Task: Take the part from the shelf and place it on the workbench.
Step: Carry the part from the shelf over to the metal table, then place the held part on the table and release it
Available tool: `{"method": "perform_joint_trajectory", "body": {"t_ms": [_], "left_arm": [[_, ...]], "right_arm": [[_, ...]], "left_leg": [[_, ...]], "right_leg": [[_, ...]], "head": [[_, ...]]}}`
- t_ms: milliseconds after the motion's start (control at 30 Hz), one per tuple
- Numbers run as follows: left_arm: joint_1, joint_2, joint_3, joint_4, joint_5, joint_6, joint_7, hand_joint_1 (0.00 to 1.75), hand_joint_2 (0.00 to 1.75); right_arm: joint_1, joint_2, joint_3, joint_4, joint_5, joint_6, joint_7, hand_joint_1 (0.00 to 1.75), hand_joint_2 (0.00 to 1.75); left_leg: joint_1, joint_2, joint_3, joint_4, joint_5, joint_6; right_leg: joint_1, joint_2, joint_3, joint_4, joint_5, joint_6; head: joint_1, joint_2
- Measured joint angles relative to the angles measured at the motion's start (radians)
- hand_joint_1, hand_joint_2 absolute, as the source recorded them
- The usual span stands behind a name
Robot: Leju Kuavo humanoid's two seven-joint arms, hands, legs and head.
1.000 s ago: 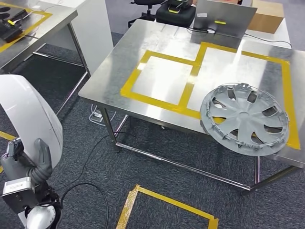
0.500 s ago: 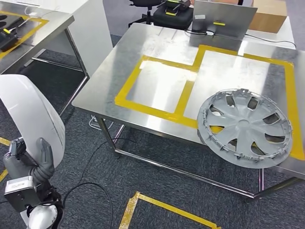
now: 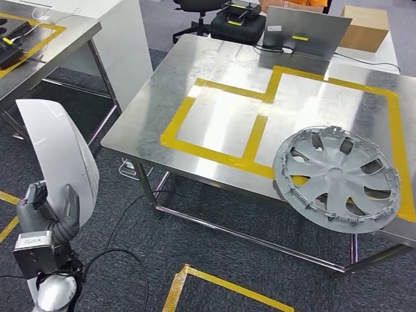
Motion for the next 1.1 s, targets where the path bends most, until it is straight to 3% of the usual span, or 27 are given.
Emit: {"method": "perform_joint_trajectory", "body": {"t_ms": [67,100,133,167,267,333,433,500,567,700,733,800,833,867,933,967,1000,1033,1100], "left_arm": [[-0.004,0.003,-0.002,0.003,0.000,-0.007,0.003,1.75,1.75],[-0.004,0.005,-0.002,0.005,0.000,-0.008,0.005,1.75,1.75],[-0.004,0.007,-0.002,0.008,-0.001,-0.013,0.008,1.75,1.75],[-0.005,0.009,-0.003,0.011,-0.005,-0.023,0.014,1.75,1.75],[-0.017,0.021,-0.007,0.027,-0.017,-0.084,0.043,1.75,1.75],[-0.029,0.034,-0.009,0.043,-0.022,-0.127,0.050,1.75,1.75],[-0.050,0.051,-0.011,0.065,-0.027,-0.171,0.050,1.75,1.75],[-0.064,0.061,-0.012,0.073,-0.029,-0.193,0.050,1.75,1.75],[-0.071,0.066,-0.012,0.077,-0.031,-0.205,0.050,1.75,1.75],[-0.073,0.068,-0.013,0.079,-0.032,-0.209,0.051,1.75,1.75],[-0.079,0.077,-0.015,0.089,-0.042,-0.224,0.056,1.75,1.75],[-0.108,0.104,-0.025,0.120,-0.089,-0.259,0.074,1.75,1.75],[-0.128,0.121,-0.031,0.139,-0.122,-0.276,0.087,1.75,1.75],[-0.147,0.133,-0.038,0.154,-0.152,-0.280,0.097,1.75,1.75],[-0.174,0.152,-0.048,0.182,-0.198,-0.280,0.112,1.75,1.75],[-0.186,0.161,-0.054,0.197,-0.220,-0.278,0.118,1.75,1.75],[-0.200,0.167,-0.060,0.210,-0.241,-0.277,0.123,1.75,1.75],[-0.215,0.174,-0.068,0.224,-0.264,-0.275,0.128,1.75,1.75],[-0.241,0.189,-0.086,0.252,-0.309,-0.273,0.141,1.75,1.75]], "right_arm": [[0.000,0.000,-0.002,0.000,0.000,0.001,0.000,0.00,1.75],[0.000,0.000,-0.003,0.000,0.000,0.001,0.000,0.00,1.75],[0.001,0.000,-0.004,0.000,0.000,0.001,0.000,0.00,1.75],[0.002,0.000,-0.004,0.000,0.000,0.003,0.001,0.00,1.75],[0.001,-0.001,-0.004,0.000,0.000,0.010,0.002,0.00,1.75],[-0.003,-0.002,-0.004,0.000,0.000,0.015,0.002,0.00,1.75],[-0.004,-0.003,-0.004,0.000,0.001,0.023,-0.001,0.00,1.75],[-0.004,-0.004,-0.005,0.000,0.002,0.026,-0.002,0.00,1.75],[-0.005,-0.004,-0.005,0.000,0.002,0.027,-0.002,0.00,1.75],[-0.005,-0.004,-0.005,0.000,0.002,0.027,-0.002,0.00,1.75],[-0.006,-0.004,-0.005,0.000,0.002,0.029,-0.002,0.00,1.75],[-0.006,-0.005,-0.006,0.000,0.004,0.034,-0.002,0.00,1.75],[-0.006,-0.006,-0.007,0.000,0.006,0.038,-0.002,0.00,1.75],[-0.007,-0.007,-0.008,0.000,0.009,0.041,-0.002,0.00,1.75],[-0.007,-0.008,-0.009,0.000,0.013,0.045,-0.003,0.00,1.75],[-0.007,-0.009,-0.010,0.000,0.014,0.045,-0.003,0.00,1.75],[-0.005,-0.010,-0.010,0.000,0.015,0.045,-0.003,0.00,1.75],[-0.005,-0.011,-0.010,0.000,0.016,0.043,-0.004,0.00,1.75],[-0.007,-0.013,-0.011,0.000,0.019,0.037,-0.008,0.00,1.75]], "left_leg": [[0.000,0.009,0.000,-0.001,0.000,0.004],[0.000,0.015,0.000,-0.001,-0.001,0.005],[0.000,0.021,0.001,-0.001,-0.002,0.005],[0.000,0.027,0.002,-0.001,-0.004,0.005],[-0.003,0.043,0.007,0.004,-0.012,-0.003],[-0.008,0.053,0.008,0.008,-0.017,-0.014],[-0.008,0.067,0.012,0.010,-0.022,-0.028],[-0.004,0.046,0.002,0.041,-0.048,-0.038],[-0.002,0.023,-0.009,0.069,-0.069,-0.043],[-0.001,0.017,-0.022,0.099,-0.084,-0.044],[0.000,0.012,-0.048,0.154,-0.102,-0.045],[0.001,-0.012,-0.053,0.154,-0.069,-0.040],[0.002,-0.040,-0.044,0.128,-0.046,-0.035],[0.003,-0.063,-0.013,0.054,-0.013,-0.030],[0.003,-0.088,0.004,0.012,-0.010,-0.024],[0.001,-0.079,0.004,0.006,-0.009,-0.021],[0.003,-0.068,0.005,0.002,-0.007,-0.017],[0.005,-0.058,0.007,-0.003,-0.004,-0.011],[0.008,-0.036,0.010,-0.012,0.001,-0.001]], "right_leg": [[-0.002,-0.002,-0.061,0.125,-0.060,0.007],[-0.003,-0.003,-0.090,0.181,-0.078,0.009],[-0.003,-0.004,-0.105,0.208,-0.079,0.012],[-0.004,-0.007,-0.101,0.195,-0.061,0.013],[-0.004,-0.048,-0.010,0.004,0.031,0.010],[0.000,-0.067,0.025,-0.063,0.045,0.000],[0.001,-0.042,0.027,-0.068,0.050,-0.018],[-0.004,-0.027,0.030,-0.072,0.054,-0.028],[-0.006,-0.020,0.031,-0.073,0.055,-0.032],[-0.006,-0.017,0.031,-0.073,0.055,-0.034],[-0.006,-0.004,0.031,-0.073,0.055,-0.035],[-0.005,0.038,0.034,-0.073,0.055,-0.035],[-0.005,0.061,0.035,-0.072,0.056,-0.033],[-0.005,0.076,0.033,-0.071,0.057,-0.030],[-0.010,0.096,0.023,-0.071,0.062,-0.018],[-0.012,0.106,0.019,-0.073,0.065,-0.010],[-0.013,0.107,0.014,-0.074,0.065,-0.004],[-0.011,0.091,0.006,-0.065,0.058,0.000],[-0.007,0.035,-0.035,0.010,0.015,0.007]], "head": [[0.005,0.000],[0.005,0.000],[0.006,0.000],[0.006,0.000],[0.007,0.000],[0.006,0.000],[0.006,0.000],[0.002,0.000],[-0.003,0.000],[-0.003,0.000],[-0.003,0.000],[-0.003,0.000],[-0.002,0.000],[-0.002,0.000],[-0.002,0.000],[-0.002,0.000],[-0.002,0.000],[0.001,0.000],[0.008,0.000]]}}
